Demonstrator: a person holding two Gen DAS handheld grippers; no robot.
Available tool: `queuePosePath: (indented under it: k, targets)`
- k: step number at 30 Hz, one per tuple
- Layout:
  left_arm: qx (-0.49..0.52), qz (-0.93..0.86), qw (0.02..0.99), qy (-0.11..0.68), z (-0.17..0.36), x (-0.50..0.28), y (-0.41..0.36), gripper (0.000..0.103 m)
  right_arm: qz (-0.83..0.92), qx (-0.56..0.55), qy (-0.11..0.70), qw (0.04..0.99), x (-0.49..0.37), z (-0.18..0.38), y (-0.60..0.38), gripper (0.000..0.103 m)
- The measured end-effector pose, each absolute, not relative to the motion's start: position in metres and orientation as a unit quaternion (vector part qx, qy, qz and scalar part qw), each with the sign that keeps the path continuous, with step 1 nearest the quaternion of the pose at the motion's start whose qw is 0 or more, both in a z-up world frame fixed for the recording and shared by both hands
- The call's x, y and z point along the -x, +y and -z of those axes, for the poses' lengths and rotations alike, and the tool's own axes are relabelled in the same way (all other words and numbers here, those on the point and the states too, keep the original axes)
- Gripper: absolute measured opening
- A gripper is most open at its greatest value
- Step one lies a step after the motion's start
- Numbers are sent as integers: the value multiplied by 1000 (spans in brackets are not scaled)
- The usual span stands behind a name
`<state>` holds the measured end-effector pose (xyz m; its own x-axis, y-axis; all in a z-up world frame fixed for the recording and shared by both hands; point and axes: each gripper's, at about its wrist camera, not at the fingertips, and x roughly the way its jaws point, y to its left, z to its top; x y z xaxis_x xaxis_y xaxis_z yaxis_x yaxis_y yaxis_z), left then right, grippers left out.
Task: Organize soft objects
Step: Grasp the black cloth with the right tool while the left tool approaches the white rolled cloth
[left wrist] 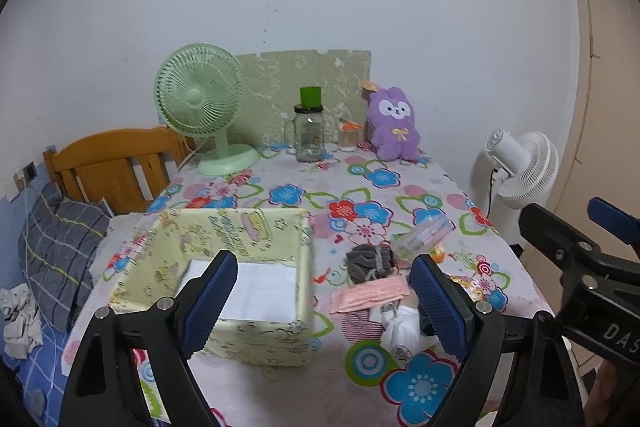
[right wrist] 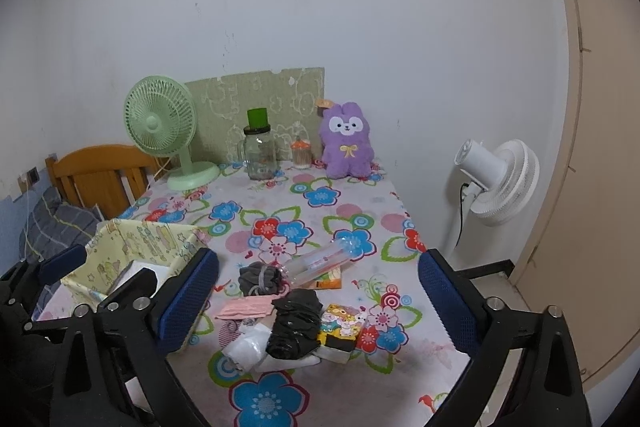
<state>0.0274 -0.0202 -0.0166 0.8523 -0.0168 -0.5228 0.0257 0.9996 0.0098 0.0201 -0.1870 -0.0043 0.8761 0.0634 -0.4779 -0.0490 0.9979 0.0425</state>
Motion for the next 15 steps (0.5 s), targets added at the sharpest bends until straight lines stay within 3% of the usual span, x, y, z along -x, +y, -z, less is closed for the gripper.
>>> queuePosePath:
  k: [15]
  targets:
    - [-12, 37, 948, 317, 43, -51, -52, 84, -45, -18, 283, 958, -45, 35, -201, 96]
